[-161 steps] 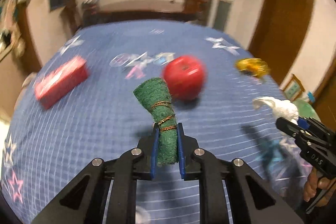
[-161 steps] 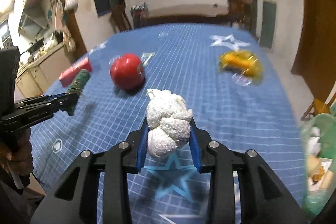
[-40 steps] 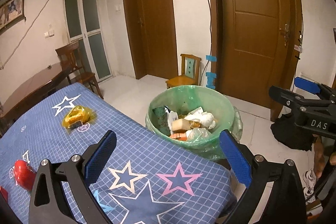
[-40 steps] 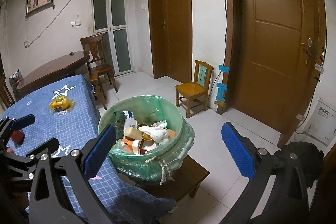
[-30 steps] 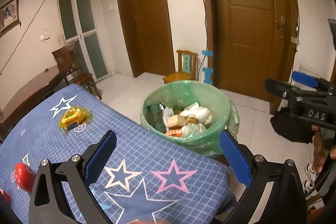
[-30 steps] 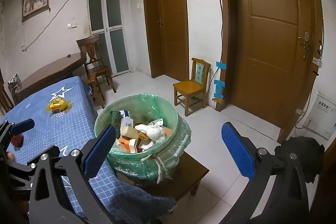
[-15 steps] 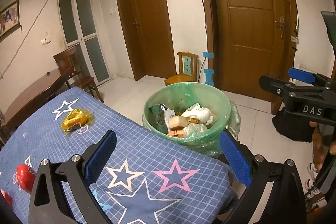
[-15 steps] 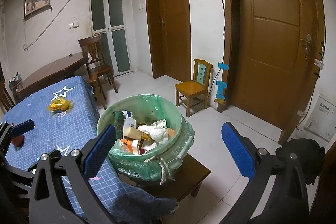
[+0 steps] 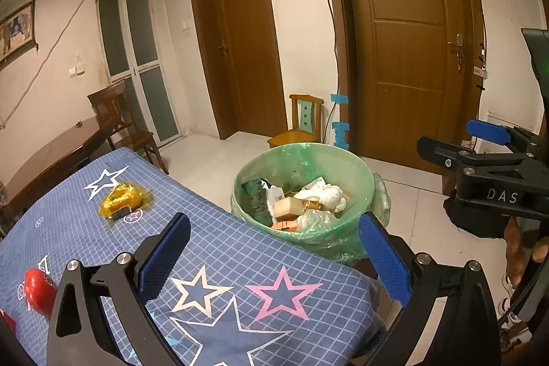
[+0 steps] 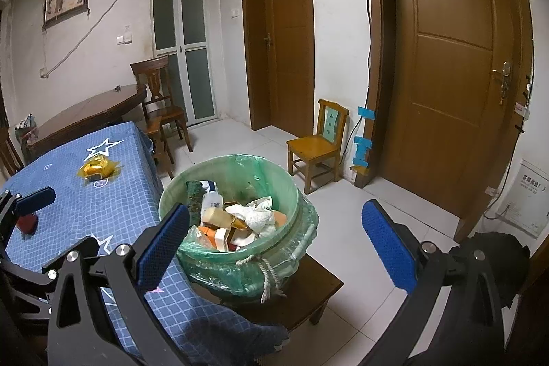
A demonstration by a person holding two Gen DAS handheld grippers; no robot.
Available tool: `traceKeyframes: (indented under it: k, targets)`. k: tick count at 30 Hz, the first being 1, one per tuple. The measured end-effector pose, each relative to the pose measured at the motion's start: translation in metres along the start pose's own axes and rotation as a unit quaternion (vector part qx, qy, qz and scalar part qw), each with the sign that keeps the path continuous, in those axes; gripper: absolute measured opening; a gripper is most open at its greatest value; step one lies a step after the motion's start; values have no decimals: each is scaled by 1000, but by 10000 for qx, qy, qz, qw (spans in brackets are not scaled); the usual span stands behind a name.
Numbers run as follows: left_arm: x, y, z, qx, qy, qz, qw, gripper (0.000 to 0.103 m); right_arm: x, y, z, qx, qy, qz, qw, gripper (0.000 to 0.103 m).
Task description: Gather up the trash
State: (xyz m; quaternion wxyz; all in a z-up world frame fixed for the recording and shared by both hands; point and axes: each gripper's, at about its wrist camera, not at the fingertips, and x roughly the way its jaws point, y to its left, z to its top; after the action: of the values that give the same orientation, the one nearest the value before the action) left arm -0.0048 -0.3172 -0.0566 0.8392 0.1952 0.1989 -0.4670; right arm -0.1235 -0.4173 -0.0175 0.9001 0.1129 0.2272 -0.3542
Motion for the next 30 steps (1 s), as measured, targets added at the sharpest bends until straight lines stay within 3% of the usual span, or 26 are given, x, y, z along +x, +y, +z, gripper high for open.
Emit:
traceKeyframes:
  k: [30]
  targets:
    - [2, 9, -2, -201, 64, -35, 9998, 98, 2, 1, -2, -9, 39, -29, 10000, 97]
